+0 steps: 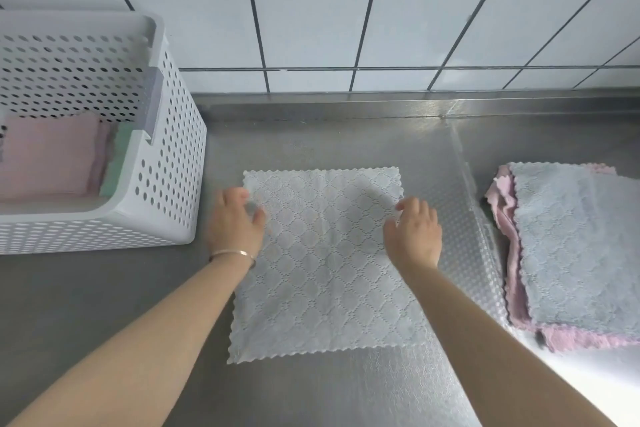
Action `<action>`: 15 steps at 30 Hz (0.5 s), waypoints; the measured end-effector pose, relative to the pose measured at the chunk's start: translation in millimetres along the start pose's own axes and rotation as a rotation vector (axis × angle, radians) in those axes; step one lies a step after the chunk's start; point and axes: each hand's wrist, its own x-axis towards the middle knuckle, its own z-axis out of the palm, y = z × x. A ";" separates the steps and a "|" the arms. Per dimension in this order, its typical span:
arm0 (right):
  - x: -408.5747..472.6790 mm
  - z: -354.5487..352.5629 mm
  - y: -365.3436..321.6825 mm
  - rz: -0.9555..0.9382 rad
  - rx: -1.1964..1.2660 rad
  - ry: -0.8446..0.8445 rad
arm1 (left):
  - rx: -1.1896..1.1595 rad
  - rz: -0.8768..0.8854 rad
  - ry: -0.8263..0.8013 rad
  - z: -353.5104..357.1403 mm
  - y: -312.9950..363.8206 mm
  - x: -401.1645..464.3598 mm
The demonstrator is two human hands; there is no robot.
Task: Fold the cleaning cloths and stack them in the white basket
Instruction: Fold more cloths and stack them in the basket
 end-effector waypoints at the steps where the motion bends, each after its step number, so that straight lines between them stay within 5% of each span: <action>1: -17.4 3.2 -2.7 -0.120 -0.030 0.015 | 0.066 0.160 0.000 3.6 -2.2 -14.3; 5: -81.4 28.4 -17.9 -0.474 -0.068 -0.054 | 0.305 0.574 -0.154 31.5 -4.6 -72.5; 8: -103.5 42.8 -14.3 -0.519 -0.089 -0.117 | 0.374 0.528 -0.196 44.4 -14.5 -92.3; 15: -113.5 39.9 41.5 -0.273 -0.192 -0.100 | 0.328 0.355 -0.163 41.4 -43.5 -86.1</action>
